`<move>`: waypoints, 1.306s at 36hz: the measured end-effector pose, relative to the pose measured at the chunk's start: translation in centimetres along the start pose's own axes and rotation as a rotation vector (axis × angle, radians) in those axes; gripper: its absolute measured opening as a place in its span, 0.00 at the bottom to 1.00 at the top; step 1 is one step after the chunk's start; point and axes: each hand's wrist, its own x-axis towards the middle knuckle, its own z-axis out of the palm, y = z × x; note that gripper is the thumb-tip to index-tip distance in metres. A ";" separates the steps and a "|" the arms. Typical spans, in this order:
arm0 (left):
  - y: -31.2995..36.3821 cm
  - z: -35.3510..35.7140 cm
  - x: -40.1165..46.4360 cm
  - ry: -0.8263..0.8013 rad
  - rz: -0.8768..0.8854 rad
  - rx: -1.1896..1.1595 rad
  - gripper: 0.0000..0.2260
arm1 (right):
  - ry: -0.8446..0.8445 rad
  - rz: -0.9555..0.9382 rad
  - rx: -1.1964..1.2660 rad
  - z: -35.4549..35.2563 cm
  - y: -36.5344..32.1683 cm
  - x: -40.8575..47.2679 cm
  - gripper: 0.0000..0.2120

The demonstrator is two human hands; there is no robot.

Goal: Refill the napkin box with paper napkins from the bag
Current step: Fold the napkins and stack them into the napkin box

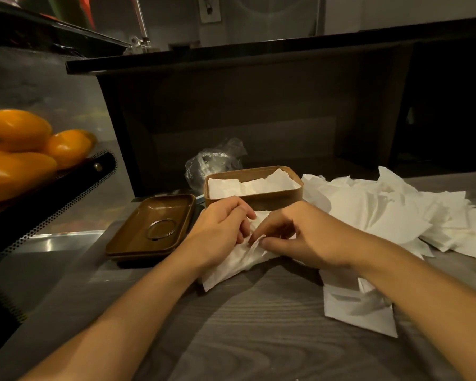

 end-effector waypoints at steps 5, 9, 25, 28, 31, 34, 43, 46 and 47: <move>0.4 -0.3 -0.4 -0.054 0.037 0.015 0.14 | 0.050 0.016 -0.026 0.3 -0.4 0.0 0.05; 1.2 -0.9 -0.5 -0.122 0.097 0.024 0.21 | 0.118 -0.008 -0.029 -0.2 -0.8 0.0 0.03; 2.2 0.6 -1.7 -0.046 0.270 0.491 0.23 | 0.467 -0.101 0.178 -0.5 -2.0 -0.1 0.07; 2.3 0.9 -1.8 0.035 0.270 0.430 0.12 | 0.505 -0.129 0.228 -0.7 -2.3 -0.1 0.06; 2.9 1.1 -1.9 0.116 0.275 0.190 0.10 | 0.550 -0.113 0.360 -1.0 -2.3 0.0 0.08; 3.1 0.9 -1.8 0.146 0.161 -0.065 0.12 | 0.571 0.015 0.397 -1.2 -2.0 0.3 0.11; 4.1 0.3 -1.4 0.134 -0.035 -0.530 0.08 | 0.521 -0.003 0.404 -0.3 -2.1 0.2 0.08; 4.2 0.3 -1.6 0.051 -0.089 -0.526 0.12 | 0.536 -0.015 0.423 -0.4 -2.2 0.2 0.11; 4.2 0.4 -1.6 0.026 -0.100 -0.520 0.12 | 0.543 -0.013 0.418 -0.4 -2.2 0.2 0.14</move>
